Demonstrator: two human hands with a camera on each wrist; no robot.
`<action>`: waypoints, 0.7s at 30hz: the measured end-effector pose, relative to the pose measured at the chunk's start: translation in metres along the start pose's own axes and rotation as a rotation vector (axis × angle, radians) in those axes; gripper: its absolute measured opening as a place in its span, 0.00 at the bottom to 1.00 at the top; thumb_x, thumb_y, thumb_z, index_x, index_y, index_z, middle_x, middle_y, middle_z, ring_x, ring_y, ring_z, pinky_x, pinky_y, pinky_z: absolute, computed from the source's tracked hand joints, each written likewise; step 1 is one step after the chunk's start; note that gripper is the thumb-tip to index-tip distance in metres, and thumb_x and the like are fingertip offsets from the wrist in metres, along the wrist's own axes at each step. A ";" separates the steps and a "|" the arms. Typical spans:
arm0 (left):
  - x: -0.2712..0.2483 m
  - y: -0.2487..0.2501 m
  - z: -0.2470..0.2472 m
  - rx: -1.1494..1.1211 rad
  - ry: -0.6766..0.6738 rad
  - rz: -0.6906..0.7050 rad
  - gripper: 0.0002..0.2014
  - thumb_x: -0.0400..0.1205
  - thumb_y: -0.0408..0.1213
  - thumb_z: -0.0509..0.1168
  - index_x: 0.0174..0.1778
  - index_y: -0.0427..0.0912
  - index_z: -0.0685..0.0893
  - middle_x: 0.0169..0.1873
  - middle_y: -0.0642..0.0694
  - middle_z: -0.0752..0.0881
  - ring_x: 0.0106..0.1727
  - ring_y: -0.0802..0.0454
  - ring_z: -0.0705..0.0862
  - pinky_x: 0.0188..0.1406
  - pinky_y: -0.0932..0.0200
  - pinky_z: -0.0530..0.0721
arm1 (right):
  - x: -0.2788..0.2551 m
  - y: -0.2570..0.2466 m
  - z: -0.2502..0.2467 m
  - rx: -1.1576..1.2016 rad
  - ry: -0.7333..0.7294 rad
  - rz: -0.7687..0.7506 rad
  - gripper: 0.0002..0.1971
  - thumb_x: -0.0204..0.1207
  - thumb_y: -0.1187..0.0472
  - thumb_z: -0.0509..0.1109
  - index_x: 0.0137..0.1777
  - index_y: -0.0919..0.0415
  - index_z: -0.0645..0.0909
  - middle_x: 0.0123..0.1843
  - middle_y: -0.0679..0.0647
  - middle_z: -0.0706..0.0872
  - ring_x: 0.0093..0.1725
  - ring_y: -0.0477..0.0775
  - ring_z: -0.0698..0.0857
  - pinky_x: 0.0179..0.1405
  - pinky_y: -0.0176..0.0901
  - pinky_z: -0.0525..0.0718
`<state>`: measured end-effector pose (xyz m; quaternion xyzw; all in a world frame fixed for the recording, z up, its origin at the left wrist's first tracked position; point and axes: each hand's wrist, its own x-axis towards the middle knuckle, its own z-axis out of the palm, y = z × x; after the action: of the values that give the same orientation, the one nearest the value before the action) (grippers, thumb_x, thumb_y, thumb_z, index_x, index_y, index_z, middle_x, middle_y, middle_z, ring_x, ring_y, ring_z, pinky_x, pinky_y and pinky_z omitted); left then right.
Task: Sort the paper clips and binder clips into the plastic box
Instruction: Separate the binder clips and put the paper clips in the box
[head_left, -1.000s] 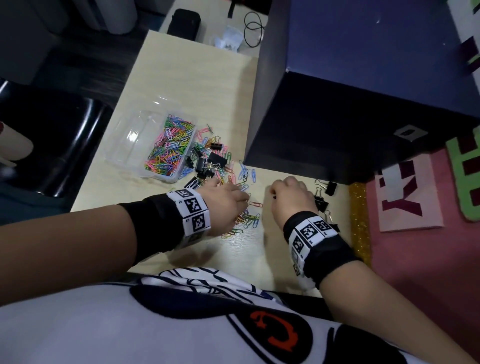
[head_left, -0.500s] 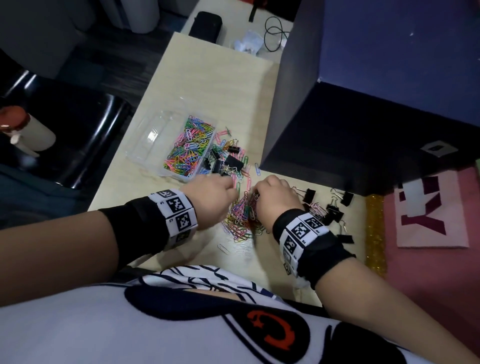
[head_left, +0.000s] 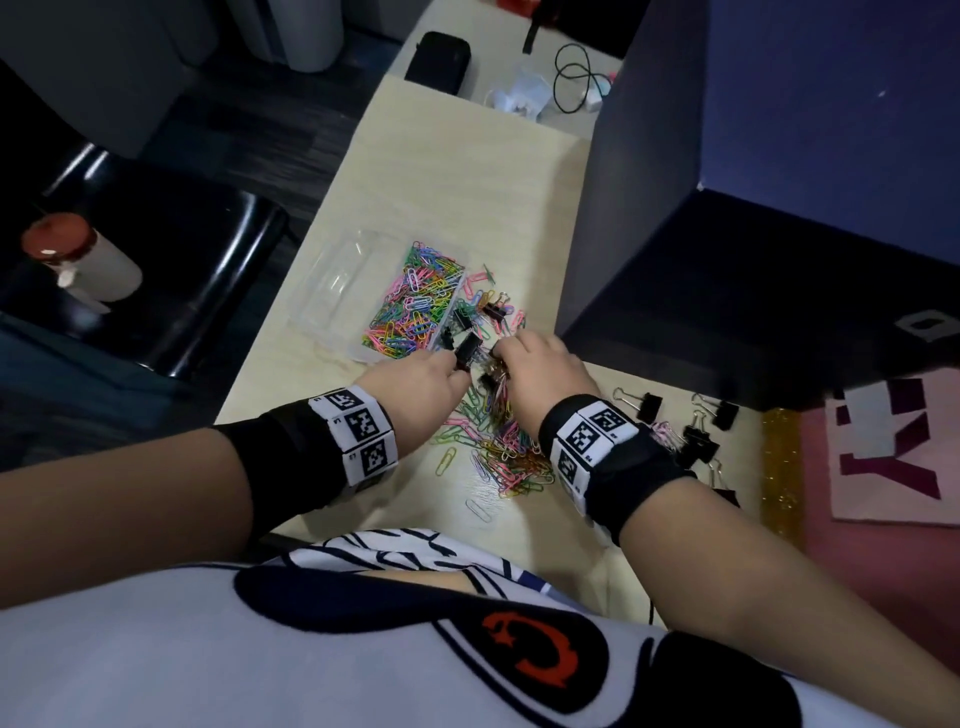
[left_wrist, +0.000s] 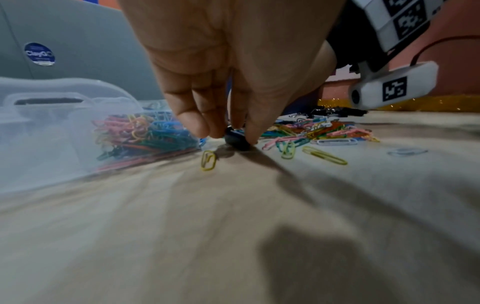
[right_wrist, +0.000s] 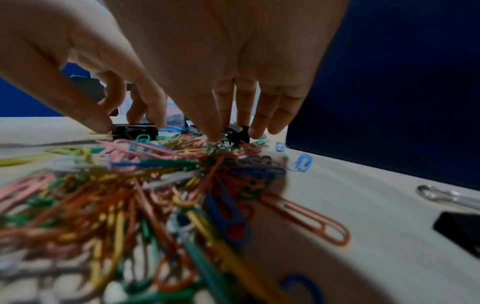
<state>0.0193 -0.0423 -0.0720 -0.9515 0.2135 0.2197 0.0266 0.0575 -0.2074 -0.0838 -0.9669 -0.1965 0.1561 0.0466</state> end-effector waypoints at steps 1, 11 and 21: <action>0.001 0.000 0.000 -0.003 -0.002 0.000 0.15 0.81 0.28 0.58 0.64 0.39 0.71 0.57 0.40 0.73 0.58 0.41 0.77 0.50 0.44 0.84 | -0.001 0.000 0.000 -0.006 0.010 0.019 0.20 0.78 0.68 0.61 0.68 0.54 0.71 0.69 0.54 0.74 0.68 0.61 0.73 0.63 0.55 0.74; 0.004 0.003 -0.004 0.045 -0.059 0.009 0.12 0.79 0.27 0.59 0.58 0.37 0.76 0.52 0.40 0.75 0.51 0.42 0.79 0.45 0.44 0.86 | -0.010 0.000 -0.002 0.131 -0.001 0.127 0.23 0.75 0.70 0.64 0.69 0.53 0.69 0.65 0.58 0.72 0.60 0.64 0.78 0.56 0.52 0.80; 0.010 0.003 -0.042 0.016 -0.024 0.012 0.13 0.79 0.43 0.64 0.56 0.41 0.77 0.48 0.44 0.80 0.48 0.43 0.82 0.33 0.55 0.75 | -0.039 0.016 -0.018 0.389 0.135 0.317 0.21 0.76 0.56 0.70 0.67 0.54 0.70 0.66 0.54 0.74 0.58 0.57 0.81 0.55 0.49 0.81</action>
<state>0.0434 -0.0556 -0.0382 -0.9473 0.2206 0.2295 0.0353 0.0350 -0.2380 -0.0581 -0.9666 -0.0055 0.1314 0.2198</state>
